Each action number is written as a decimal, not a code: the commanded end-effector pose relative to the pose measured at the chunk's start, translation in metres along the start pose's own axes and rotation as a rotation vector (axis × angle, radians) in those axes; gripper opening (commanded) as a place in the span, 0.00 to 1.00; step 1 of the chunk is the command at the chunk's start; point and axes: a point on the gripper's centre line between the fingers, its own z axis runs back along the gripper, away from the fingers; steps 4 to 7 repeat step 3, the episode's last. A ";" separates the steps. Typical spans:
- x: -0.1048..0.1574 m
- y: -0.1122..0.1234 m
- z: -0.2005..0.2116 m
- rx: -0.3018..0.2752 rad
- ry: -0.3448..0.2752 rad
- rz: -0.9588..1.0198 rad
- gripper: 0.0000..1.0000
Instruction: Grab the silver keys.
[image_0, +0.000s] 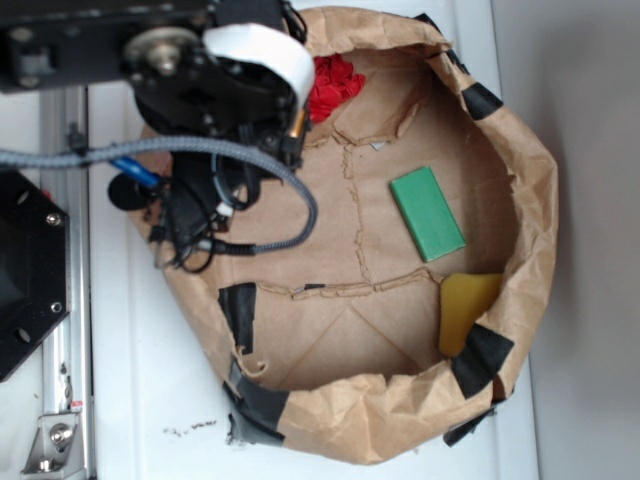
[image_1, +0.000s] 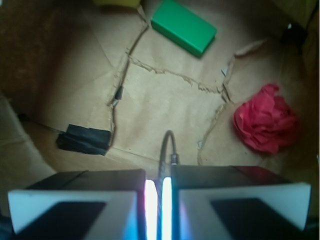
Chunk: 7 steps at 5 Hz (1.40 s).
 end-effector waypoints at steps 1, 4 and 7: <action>0.016 -0.002 0.000 0.043 0.036 0.023 0.00; 0.020 -0.002 -0.004 0.044 0.041 0.021 0.00; 0.020 -0.002 -0.004 0.044 0.041 0.021 0.00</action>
